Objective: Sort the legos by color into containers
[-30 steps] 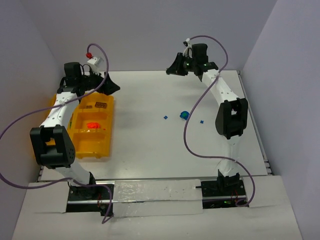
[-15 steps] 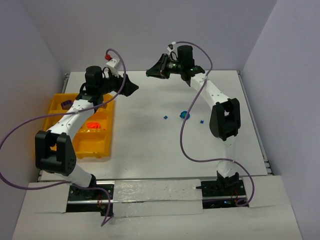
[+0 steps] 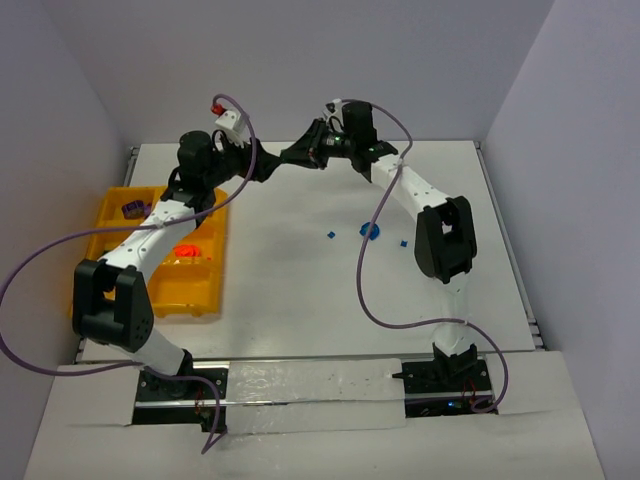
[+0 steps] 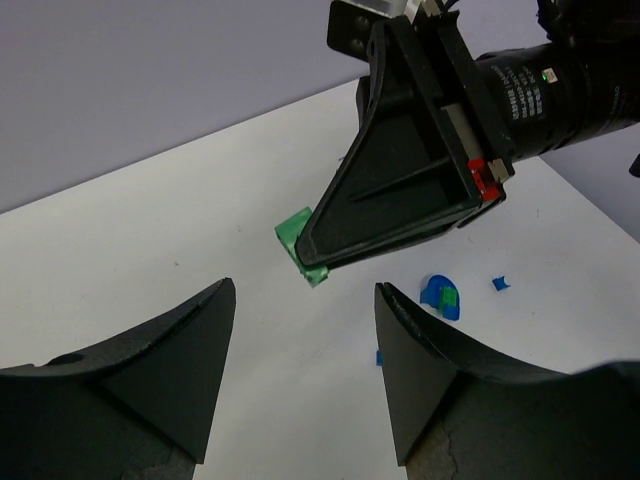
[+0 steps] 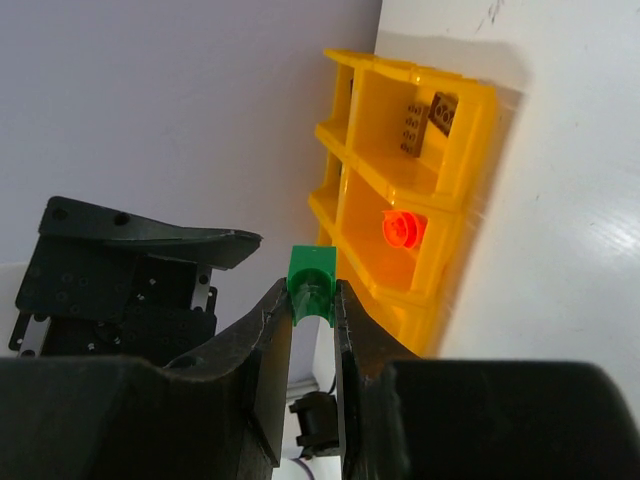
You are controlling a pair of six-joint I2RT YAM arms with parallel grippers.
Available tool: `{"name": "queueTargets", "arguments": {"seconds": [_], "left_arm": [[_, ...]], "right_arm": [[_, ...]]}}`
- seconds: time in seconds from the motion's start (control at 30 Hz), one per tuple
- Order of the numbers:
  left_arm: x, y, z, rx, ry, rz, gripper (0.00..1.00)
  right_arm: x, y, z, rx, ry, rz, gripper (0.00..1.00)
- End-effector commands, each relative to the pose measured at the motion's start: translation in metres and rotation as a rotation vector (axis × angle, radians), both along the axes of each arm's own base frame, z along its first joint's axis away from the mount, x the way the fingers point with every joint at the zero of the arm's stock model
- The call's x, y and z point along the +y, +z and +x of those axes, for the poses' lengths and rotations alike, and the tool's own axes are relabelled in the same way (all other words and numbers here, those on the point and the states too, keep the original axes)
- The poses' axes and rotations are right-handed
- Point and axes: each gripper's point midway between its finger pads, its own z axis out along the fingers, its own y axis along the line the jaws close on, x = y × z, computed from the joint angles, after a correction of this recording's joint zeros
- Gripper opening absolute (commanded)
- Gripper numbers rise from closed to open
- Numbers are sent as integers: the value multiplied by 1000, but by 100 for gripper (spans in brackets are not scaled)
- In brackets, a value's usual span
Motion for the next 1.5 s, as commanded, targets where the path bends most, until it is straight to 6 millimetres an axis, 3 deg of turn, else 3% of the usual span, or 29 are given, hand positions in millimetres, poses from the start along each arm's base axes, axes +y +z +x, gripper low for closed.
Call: {"name": "queueTargets", "arguments": {"seconds": [0.0,0.57,0.8,1.13,1.47], "left_arm": [[-7,10,7,-38,9,-36,66],[-14,0,14,-47,22,-22,53],[-18,-5,6,-41,16,-14,53],[-20,-6,18,-55,56,-7,49],[-21,1,24,-56,79,-42,19]], "right_arm": [[6,25,-8,-34,27,59,0],[10,30,-19,-22,85,122,0],[8,30,-20,-11,88,134,0],[9,28,-26,18,122,160,0],[8,23,-30,35,135,160,0]]}}
